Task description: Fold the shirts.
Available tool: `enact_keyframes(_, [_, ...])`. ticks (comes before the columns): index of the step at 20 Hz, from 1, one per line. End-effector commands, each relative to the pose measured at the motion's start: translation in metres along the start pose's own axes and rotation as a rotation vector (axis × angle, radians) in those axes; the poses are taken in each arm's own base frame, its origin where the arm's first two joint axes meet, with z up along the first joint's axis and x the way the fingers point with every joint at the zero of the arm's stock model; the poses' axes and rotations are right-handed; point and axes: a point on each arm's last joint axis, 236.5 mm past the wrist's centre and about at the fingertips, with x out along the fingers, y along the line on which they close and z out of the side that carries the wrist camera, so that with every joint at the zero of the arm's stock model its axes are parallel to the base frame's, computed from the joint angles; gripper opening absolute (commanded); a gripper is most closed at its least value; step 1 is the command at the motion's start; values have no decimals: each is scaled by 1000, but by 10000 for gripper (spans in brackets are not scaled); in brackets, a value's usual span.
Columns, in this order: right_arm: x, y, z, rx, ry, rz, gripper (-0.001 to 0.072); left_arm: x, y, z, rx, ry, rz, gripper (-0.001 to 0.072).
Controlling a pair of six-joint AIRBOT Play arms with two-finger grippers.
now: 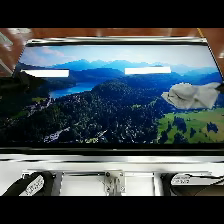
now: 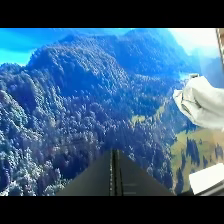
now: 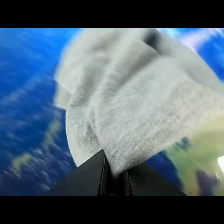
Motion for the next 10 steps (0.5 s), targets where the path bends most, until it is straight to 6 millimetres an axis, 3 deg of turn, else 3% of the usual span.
enact_keyframes(1, [-7,-84,-59,121,216,-153,59,5,-8,-6,5,22,-18,37])
enact_keyframes(4, [-14,-133,-102,241,332,-227,59,11,-20,-13,23,46,-41,37])
enact_keyframes(10, [-11,-169,-187,466,444,-204,59,20,-39,-26,54,86,-79,37])
